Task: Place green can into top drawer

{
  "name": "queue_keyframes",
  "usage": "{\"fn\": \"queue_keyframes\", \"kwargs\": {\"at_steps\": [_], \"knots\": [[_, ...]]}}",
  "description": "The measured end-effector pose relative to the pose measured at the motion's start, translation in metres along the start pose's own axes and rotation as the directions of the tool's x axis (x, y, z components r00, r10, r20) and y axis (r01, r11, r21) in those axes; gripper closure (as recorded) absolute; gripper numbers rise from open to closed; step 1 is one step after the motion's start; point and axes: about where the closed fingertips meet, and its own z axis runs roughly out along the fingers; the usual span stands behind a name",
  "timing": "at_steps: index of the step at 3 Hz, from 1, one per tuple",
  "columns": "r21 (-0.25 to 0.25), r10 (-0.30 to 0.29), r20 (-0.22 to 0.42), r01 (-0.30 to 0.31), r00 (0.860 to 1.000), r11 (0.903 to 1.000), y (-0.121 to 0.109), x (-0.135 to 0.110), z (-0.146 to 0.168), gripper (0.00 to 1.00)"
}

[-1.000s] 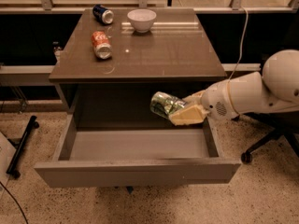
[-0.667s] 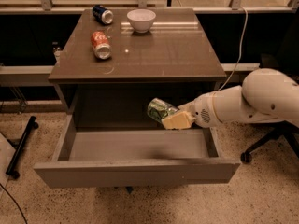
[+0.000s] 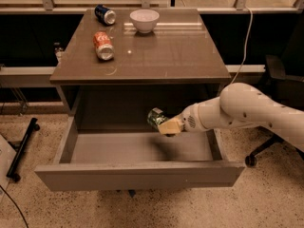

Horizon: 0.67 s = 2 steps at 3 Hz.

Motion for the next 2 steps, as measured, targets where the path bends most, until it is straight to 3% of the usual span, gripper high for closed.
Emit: {"fn": "queue_keyframes", "kwargs": {"at_steps": [1,2], "knots": [[0.018,0.074,-0.043,-0.073,0.996,0.9972,-0.010,0.018,0.025,1.00],[0.050,0.116,-0.089,-0.112,0.989,0.9924,-0.011,0.037,0.026,0.86]]}}
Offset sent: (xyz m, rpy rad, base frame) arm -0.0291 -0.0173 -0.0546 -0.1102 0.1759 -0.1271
